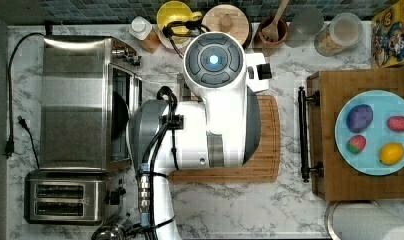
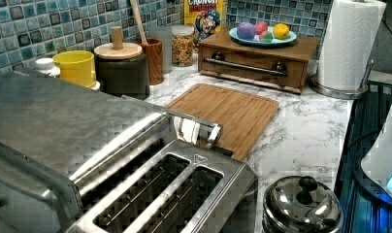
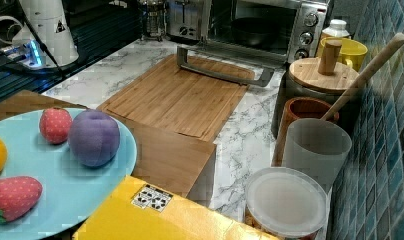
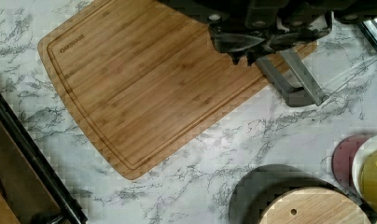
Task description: Close the oven.
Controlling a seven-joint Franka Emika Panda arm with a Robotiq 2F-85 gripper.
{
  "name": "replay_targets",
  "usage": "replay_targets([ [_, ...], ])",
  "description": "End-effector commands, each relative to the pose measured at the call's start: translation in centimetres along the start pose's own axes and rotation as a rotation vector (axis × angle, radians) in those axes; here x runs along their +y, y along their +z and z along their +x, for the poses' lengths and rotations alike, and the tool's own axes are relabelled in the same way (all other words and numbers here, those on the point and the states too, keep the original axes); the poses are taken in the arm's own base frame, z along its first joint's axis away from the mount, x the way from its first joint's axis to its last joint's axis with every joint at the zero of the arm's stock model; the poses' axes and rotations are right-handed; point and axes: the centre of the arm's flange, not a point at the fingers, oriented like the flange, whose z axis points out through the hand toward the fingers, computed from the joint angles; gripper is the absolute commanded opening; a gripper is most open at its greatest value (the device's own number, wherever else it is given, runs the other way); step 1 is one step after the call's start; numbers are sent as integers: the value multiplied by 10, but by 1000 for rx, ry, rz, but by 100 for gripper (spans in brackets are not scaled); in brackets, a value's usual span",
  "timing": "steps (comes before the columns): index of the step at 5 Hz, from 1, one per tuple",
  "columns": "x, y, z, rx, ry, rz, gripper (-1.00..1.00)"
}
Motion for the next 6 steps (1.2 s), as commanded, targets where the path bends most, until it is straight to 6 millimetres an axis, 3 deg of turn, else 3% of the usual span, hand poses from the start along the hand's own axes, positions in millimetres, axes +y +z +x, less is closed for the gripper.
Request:
replay_targets([
  [1, 14, 12, 5, -63, -100, 55, -100],
  [3, 84, 62, 18, -169, -313, 241, -100],
  [4, 98, 84, 14, -185, -413, 365, -100],
  [5, 94, 102, -9, -203, -538, 533, -100],
  [6, 75, 120, -28, -207, -594, 610, -100],
])
